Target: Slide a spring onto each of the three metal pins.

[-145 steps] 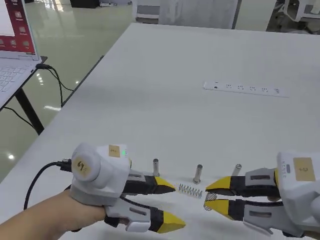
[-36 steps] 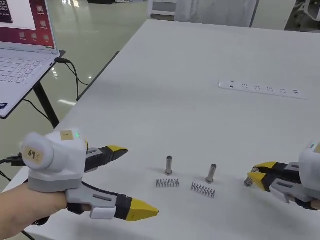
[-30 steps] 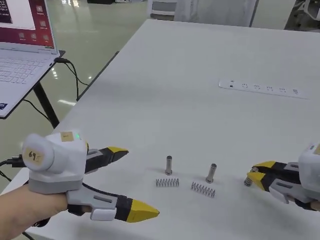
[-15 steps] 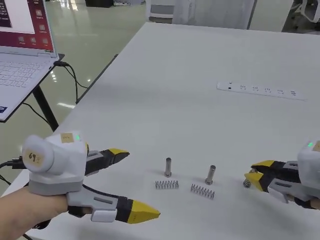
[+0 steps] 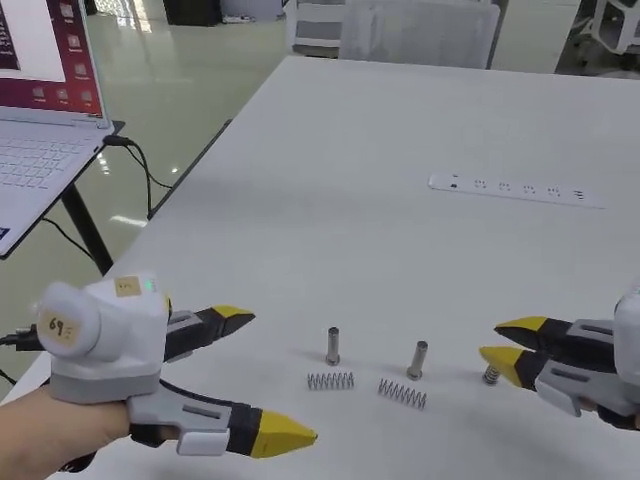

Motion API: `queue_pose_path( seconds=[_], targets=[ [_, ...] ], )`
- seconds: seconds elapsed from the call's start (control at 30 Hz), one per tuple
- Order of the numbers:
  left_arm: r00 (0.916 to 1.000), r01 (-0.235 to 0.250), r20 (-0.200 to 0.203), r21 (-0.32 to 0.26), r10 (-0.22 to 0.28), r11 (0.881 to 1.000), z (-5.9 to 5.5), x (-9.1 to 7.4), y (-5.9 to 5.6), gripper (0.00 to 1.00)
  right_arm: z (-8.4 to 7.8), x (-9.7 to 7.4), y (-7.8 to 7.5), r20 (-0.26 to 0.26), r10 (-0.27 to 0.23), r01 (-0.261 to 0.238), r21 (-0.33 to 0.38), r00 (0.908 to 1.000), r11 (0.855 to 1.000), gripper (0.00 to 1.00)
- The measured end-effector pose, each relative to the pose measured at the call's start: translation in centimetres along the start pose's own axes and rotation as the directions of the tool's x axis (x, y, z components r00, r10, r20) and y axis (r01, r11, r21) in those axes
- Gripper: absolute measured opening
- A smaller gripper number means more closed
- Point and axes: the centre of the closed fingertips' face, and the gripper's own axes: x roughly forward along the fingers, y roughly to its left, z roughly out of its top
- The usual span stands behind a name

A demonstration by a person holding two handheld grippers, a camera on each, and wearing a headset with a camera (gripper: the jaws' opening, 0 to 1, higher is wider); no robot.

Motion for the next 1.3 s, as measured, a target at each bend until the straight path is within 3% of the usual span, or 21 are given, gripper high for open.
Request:
queue_pose_path(
  seconds=[0.37, 0.7, 1.0, 1.3],
  targets=[
    [1.0, 0.004, -0.004, 0.002, -0.004, 1.0, 0.1, 0.1, -0.1, 0.95, -0.2, -0.3, 2.2, -0.003, 0.061, -0.061, 0.005, 0.9981, 0.998, 0.15],
    [0.9999, 0.003, -0.011, 0.0, -0.003, 1.0, -0.2, 0.1, 0.1, 0.95, -2.3, 0.6, 4.7, -0.052, 0.121, -0.121, 0.007, 0.9913, 0.993, 0.15],
    [0.9999, 0.001, -0.013, -0.002, -0.001, 1.0, -0.4, 0.0, 0.1, 0.94, -3.8, 1.0, 5.6, -0.079, 0.134, -0.132, 0.03, 0.9878, 0.991, 0.14],
    [0.9998, 0.001, -0.021, -0.002, -0.001, 1.0, -0.7, 0.0, 0.1, 0.94, -3.9, 1.4, 6.3, -0.082, 0.147, -0.145, 0.034, 0.9857, 0.989, 0.14]
  ],
)
